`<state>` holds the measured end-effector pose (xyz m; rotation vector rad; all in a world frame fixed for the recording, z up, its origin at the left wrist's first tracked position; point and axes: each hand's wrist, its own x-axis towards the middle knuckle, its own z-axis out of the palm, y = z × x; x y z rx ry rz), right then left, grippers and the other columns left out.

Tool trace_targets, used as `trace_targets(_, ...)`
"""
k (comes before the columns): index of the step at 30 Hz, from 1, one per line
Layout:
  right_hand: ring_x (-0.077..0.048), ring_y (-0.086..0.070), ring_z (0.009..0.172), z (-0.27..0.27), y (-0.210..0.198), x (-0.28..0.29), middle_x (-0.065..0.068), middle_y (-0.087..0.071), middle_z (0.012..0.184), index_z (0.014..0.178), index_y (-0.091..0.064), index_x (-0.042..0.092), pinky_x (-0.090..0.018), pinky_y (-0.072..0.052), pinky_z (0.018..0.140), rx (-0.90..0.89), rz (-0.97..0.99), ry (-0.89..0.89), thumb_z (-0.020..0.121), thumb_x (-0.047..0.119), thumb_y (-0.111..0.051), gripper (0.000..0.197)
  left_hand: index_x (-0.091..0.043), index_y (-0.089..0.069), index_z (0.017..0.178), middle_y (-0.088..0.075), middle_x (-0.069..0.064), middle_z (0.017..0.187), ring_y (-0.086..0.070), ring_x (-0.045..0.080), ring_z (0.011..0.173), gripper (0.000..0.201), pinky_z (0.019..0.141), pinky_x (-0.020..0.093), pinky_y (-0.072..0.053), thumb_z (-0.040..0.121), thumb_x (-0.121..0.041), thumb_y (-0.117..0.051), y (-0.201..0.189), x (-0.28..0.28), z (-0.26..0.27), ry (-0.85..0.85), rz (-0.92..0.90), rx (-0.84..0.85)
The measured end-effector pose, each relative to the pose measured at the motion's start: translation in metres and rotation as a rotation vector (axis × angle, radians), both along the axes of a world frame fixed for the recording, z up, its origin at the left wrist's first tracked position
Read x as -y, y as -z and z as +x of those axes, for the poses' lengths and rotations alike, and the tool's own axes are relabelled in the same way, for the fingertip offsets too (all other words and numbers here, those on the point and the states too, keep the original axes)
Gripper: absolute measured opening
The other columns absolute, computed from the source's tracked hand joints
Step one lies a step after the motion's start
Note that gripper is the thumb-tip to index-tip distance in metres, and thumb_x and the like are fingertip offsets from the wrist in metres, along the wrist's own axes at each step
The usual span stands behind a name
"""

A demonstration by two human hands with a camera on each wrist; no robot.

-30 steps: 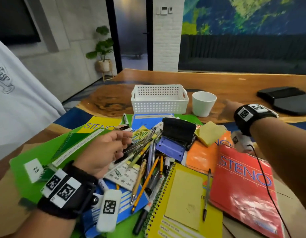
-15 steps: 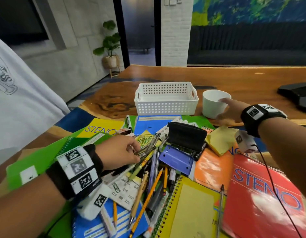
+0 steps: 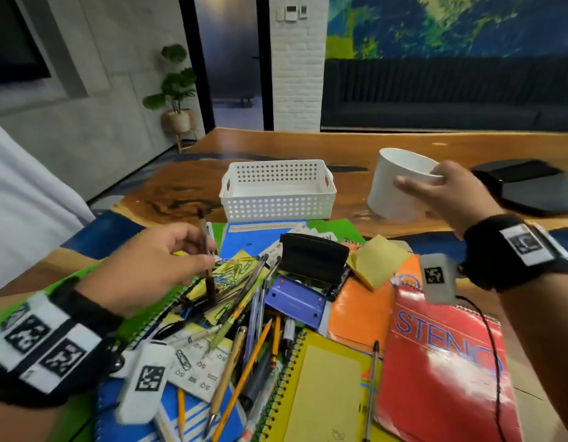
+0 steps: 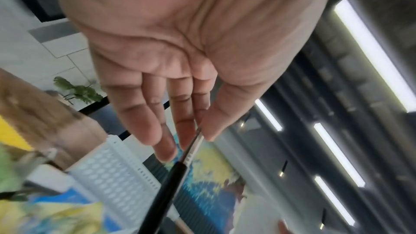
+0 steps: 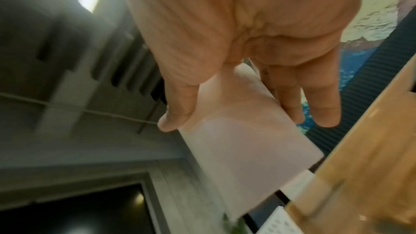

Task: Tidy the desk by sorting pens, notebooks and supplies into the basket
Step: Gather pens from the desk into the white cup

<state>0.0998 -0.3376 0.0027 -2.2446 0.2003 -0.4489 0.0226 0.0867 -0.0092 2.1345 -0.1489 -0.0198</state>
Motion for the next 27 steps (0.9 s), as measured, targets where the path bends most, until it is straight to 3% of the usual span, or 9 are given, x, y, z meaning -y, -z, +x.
trace_targets(2, -0.032, -0.069, 0.085, -0.051, -0.006, -0.008, -0.010, -0.069, 0.090, 0.090, -0.057, 0.012, -0.054, -0.061, 0.073, 0.077, 0.136, -0.046, 0.046, 0.079, -0.081, 0.083, -0.023, -0.070, 0.092, -0.076, 0.004, 0.095, -0.075, 0.025, 0.087, 0.017, 0.075, 0.043, -0.057, 0.085, -0.008, -0.070, -0.013, 0.008, -0.016, -0.018, -0.237, 0.045)
trace_targets(6, -0.013, -0.051, 0.057, -0.130, 0.016, -0.031, 0.001, -0.059, 0.061, 0.078, -0.045, 0.013, -0.028, -0.039, 0.052, 0.050, 0.345, -0.313, 0.046, 0.052, -0.095, 0.071, -0.014, -0.066, 0.097, -0.076, 0.013, 0.097, -0.074, 0.024, 0.082, 0.030, 0.062, 0.026, -0.060, 0.068, -0.018, -0.072, -0.030, 0.045, -0.048, 0.057, -0.656, 0.057)
trace_targets(10, -0.025, -0.063, 0.090, -0.147, 0.056, -0.032, -0.015, -0.069, 0.101, 0.096, -0.056, 0.012, -0.035, -0.049, 0.075, -0.163, 0.672, -0.567, 0.038, 0.032, -0.103, 0.077, -0.014, -0.065, 0.096, -0.076, 0.013, 0.094, -0.074, 0.021, 0.078, 0.023, 0.064, 0.023, -0.059, 0.072, -0.014, -0.067, -0.026, 0.085, -0.058, 0.103, -0.788, 0.086)
trace_targets(12, -0.024, -0.066, 0.112, -0.148, 0.065, -0.033, -0.009, -0.070, 0.122, 0.116, -0.064, 0.023, -0.037, -0.054, 0.090, -0.190, 0.666, -0.605, 0.038, 0.031, -0.103, 0.087, -0.013, -0.064, 0.097, -0.076, 0.013, 0.094, -0.074, 0.022, 0.079, 0.023, 0.066, 0.023, -0.060, 0.075, -0.012, -0.066, -0.022, 0.103, -0.058, 0.108, -0.769, 0.083)
trace_targets(15, -0.021, -0.059, 0.128, -0.149, 0.071, -0.042, -0.001, -0.065, 0.134, 0.134, -0.058, 0.037, -0.049, -0.042, 0.111, -0.162, 0.607, -0.625, 0.046, 0.025, -0.100, 0.099, -0.014, -0.067, 0.103, -0.078, 0.005, 0.097, -0.075, 0.019, 0.087, 0.022, 0.068, 0.024, -0.059, 0.083, -0.005, -0.069, -0.009, 0.129, -0.057, 0.151, -0.545, 0.083)
trace_targets(19, -0.010, -0.055, 0.130, -0.149, 0.079, -0.037, 0.011, -0.059, 0.140, 0.142, -0.046, 0.050, -0.044, -0.043, 0.110, -0.130, 0.512, -0.575, 0.047, 0.029, -0.099, 0.111, -0.023, -0.068, 0.119, -0.075, -0.007, 0.107, -0.073, 0.008, 0.093, 0.042, 0.078, 0.022, -0.056, 0.080, -0.008, -0.077, 0.005, 0.143, -0.056, 0.166, -0.388, 0.084)
trace_targets(22, -0.010, -0.060, 0.123, -0.150, 0.082, -0.029, 0.010, -0.064, 0.133, 0.137, -0.052, 0.043, -0.044, -0.049, 0.106, -0.077, 0.536, -0.484, 0.042, 0.033, -0.099, 0.107, -0.023, -0.075, 0.087, -0.072, -0.003, 0.076, -0.064, 0.005, 0.066, 0.003, 0.065, 0.025, -0.050, 0.084, -0.023, -0.075, 0.002, 0.143, -0.057, 0.058, -0.241, 0.161)
trace_targets(24, -0.013, -0.064, 0.116, -0.146, 0.086, -0.025, 0.005, -0.067, 0.125, 0.127, -0.058, 0.043, -0.047, -0.052, 0.102, -0.042, 0.586, -0.393, 0.039, 0.036, -0.098, 0.098, -0.025, -0.070, 0.071, -0.065, -0.007, 0.061, -0.055, 0.004, 0.054, 0.018, 0.058, 0.025, -0.044, 0.087, -0.034, -0.072, 0.005, 0.152, -0.058, 0.074, 0.037, 0.250)
trace_targets(27, -0.016, -0.064, 0.114, -0.139, 0.092, -0.019, 0.004, -0.066, 0.124, 0.121, -0.058, 0.047, -0.045, -0.056, 0.096, 0.019, 0.573, -0.279, 0.037, 0.041, -0.098, 0.094, -0.028, -0.065, 0.073, -0.062, -0.011, 0.065, -0.056, 0.002, 0.063, 0.025, 0.056, 0.026, -0.041, 0.087, -0.048, -0.061, 0.010, 0.179, -0.064, 0.232, 0.514, 0.299)
